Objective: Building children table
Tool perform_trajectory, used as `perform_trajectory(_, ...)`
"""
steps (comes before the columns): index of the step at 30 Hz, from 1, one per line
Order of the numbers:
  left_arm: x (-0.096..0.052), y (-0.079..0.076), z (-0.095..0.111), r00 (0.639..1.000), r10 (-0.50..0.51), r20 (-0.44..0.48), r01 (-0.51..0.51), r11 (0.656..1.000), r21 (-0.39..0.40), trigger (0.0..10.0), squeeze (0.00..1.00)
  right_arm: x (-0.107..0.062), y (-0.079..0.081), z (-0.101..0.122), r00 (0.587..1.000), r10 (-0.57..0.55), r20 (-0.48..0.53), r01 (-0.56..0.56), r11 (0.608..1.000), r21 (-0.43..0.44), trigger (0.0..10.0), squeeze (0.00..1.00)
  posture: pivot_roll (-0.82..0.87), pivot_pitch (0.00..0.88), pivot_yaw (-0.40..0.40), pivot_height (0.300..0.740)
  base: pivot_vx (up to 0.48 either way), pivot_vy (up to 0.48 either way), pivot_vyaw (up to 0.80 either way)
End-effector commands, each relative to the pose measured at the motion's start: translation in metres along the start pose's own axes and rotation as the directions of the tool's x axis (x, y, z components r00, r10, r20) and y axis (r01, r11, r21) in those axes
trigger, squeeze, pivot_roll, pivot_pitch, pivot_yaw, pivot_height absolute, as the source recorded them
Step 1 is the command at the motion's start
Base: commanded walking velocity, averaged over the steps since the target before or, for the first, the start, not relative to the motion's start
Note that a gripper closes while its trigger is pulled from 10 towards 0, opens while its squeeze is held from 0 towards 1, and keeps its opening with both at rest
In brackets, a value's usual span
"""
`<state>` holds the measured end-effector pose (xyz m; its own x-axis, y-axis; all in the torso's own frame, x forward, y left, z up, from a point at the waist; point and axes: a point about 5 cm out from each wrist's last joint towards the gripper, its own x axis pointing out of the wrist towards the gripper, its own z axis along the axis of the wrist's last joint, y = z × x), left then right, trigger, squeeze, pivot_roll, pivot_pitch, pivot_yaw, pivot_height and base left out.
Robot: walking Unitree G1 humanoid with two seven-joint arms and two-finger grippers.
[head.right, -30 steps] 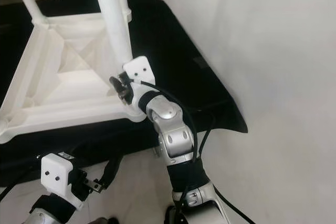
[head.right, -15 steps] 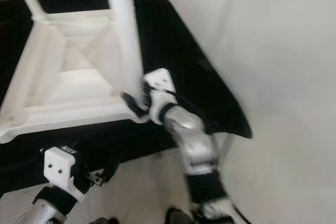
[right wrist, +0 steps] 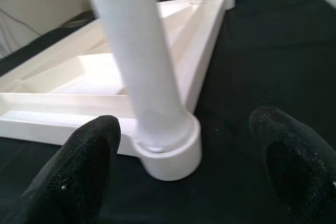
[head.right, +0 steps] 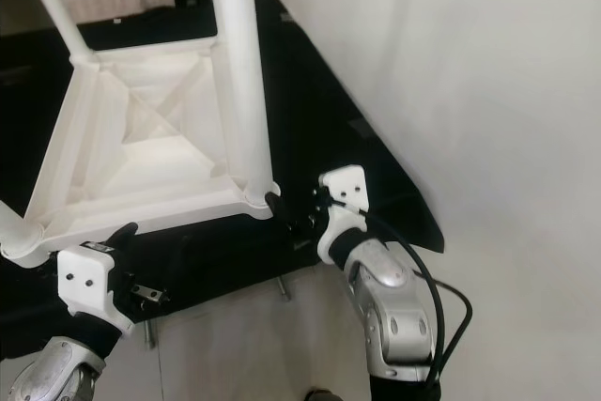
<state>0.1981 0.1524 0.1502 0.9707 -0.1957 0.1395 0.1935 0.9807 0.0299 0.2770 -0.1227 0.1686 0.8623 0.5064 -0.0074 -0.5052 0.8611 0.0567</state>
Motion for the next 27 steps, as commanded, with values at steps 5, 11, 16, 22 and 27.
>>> perform_trajectory(5, -0.002, 0.005, -0.009, 0.993, 0.097, -0.069, -0.093, 0.994, 0.059, 10.0, 0.00, 0.005, 0.013, -0.006, 0.996, 0.093, 0.003, -0.092, 0.994, -0.058, 10.0, 0.00, -0.10, 0.097, 0.009, 0.740, 0.000, 0.000, 0.00)
perform_trajectory(11, -0.008, 0.010, -0.014, 0.969, 0.227, -0.101, -0.217, 0.971, 0.102, 10.0, 0.00, 0.018, 0.002, -0.008, 1.000, 0.021, 0.003, -0.020, 0.995, -0.094, 10.0, 0.00, -0.11, 0.089, 0.013, 0.740, 0.000, 0.000, 0.00)
perform_trajectory(16, -0.009, 0.013, -0.017, 0.955, 0.269, -0.121, -0.254, 0.959, 0.126, 10.0, 0.00, 0.022, -0.002, -0.011, 1.000, -0.019, -0.004, 0.019, 0.997, -0.081, 10.0, 0.00, -0.10, 0.087, 0.014, 0.740, 0.000, 0.480, 0.00)
perform_trajectory(22, -0.008, 0.010, -0.018, 0.957, 0.260, -0.127, -0.240, 0.958, 0.154, 10.0, 0.00, 0.021, -0.001, -0.013, 1.000, -0.015, -0.003, 0.015, 0.998, -0.066, 10.0, 0.00, -0.10, 0.082, 0.019, 0.740, 0.000, 0.480, 0.00)
perform_trajectory(27, -0.007, 0.010, -0.019, 0.959, 0.253, -0.131, -0.231, 0.959, 0.163, 10.0, 0.00, 0.023, -0.001, -0.015, 1.000, -0.002, -0.001, 0.002, 0.998, -0.058, 10.0, 0.00, -0.10, 0.080, 0.020, 0.740, 0.000, 0.480, 0.00)
